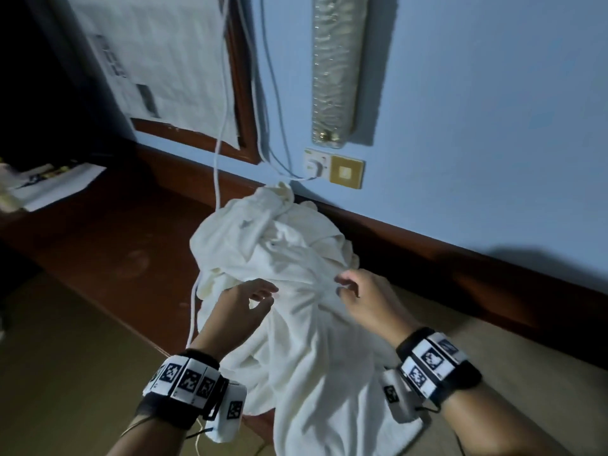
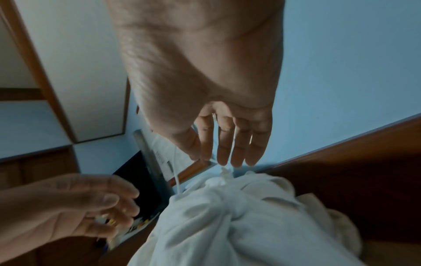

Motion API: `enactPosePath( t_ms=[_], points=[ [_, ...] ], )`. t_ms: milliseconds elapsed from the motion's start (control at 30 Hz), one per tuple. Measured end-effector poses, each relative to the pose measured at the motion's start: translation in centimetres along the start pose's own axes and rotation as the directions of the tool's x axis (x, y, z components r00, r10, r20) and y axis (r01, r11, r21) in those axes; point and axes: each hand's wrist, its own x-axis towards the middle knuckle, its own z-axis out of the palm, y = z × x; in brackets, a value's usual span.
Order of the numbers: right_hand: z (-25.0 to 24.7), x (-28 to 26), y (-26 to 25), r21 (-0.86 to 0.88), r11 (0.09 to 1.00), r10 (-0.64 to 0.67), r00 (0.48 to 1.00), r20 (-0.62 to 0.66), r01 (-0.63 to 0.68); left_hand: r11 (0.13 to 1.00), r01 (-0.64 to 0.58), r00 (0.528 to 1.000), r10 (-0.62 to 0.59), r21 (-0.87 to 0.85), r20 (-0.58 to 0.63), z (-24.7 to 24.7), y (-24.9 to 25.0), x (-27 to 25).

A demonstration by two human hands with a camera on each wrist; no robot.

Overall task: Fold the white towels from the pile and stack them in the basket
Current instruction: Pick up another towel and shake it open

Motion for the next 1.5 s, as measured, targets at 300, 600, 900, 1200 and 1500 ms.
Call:
enactPosePath(
  t_ms=[300,600,900,1200,1500],
  points=[
    [9.8,9.6,-4.0,-0.292,0.943,-0.097,0.970,0.224,0.162,0.991,0.094,0.992,-0.086,0.094,-0.090,-4.3,-6.2,1.8],
    [-0.8,9.2,-7.3,0.081,0.977,-0.183,0.973,-0.143,0.196,0.990,0.033,0.992,-0.015,0.138,-0.126,-6.7,-4.1,5.7],
    [-16.0,0.5,-11.8,0.145,0.916,-0.284,0.860,-0.424,0.374,0.909,-0.284,0.959,0.265,0.304,0.105,-1.2,8.4,14.7],
    [-27.7,-8.5,-5.5,0.122,0.961,-0.080,0.676,-0.733,0.246,0.963,-0.263,0.943,0.269,-0.058,0.196,2.9,19.7,12.0],
    [-30.4,-17.0,-0.9,-0.094,0.994,0.002,0.847,-0.531,-0.062,0.754,-0.399,0.871,0.490,-0.521,0.042,-0.4,36.2,1.3]
  ],
)
